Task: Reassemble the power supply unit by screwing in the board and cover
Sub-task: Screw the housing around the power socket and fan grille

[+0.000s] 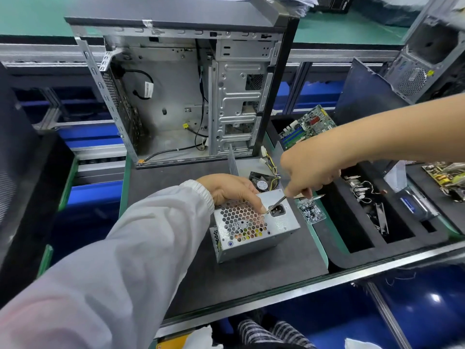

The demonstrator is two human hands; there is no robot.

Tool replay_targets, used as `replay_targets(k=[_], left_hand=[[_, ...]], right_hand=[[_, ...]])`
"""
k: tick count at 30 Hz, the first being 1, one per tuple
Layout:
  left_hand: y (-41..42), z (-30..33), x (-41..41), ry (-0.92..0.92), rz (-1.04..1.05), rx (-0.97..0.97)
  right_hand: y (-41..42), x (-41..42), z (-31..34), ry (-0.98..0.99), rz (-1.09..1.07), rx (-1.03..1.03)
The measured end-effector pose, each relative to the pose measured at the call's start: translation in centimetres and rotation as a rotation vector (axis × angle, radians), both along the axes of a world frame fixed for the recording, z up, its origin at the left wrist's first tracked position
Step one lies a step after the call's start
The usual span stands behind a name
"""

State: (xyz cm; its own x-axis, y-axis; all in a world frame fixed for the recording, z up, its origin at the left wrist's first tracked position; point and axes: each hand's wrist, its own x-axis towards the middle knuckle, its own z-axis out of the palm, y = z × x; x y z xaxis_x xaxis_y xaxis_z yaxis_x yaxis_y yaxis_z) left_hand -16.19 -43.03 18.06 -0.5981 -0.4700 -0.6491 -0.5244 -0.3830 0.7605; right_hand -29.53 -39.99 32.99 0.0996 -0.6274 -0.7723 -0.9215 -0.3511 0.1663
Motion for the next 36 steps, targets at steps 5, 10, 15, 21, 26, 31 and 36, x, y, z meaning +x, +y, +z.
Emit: replay_targets(k=[5,10,15,21,26,31,36], left_hand=[[0.1,0.0,0.3,0.055,0.011,0.055],[0.0,-0.2,0.2,0.095,0.017,0.097],[-0.3,-0.4,0.2,0.055,0.051,0.107],[-0.4,-0.4,0.2,0.069,0.058,0.101],[-0.6,-0.3,0.3,0.044,0.055,0.130],[-0.5,-0.3,0.3,0.043,0.058,0.126],[-0.4,-0.2,0.3,0.039,0.059,0.140]], right_hand=[[-1.0,-0.3,0.5,-0.002,-0.075,0.144],[0.7,-0.7,0.6,0.162,0.643,-0.129],[2.9,-1.7,-0.6,0.214,1.202,-0.404],[3.0,-2.1,0.3,0.261,1.453,-0.605],[1.9,-1.7,-0.3,0.201,1.016,-0.539],[2.1,-2.0,-0.8,0.149,1.031,-0.621],[2.5,-1.4,-0.3,0.103,1.002,-0.628]])
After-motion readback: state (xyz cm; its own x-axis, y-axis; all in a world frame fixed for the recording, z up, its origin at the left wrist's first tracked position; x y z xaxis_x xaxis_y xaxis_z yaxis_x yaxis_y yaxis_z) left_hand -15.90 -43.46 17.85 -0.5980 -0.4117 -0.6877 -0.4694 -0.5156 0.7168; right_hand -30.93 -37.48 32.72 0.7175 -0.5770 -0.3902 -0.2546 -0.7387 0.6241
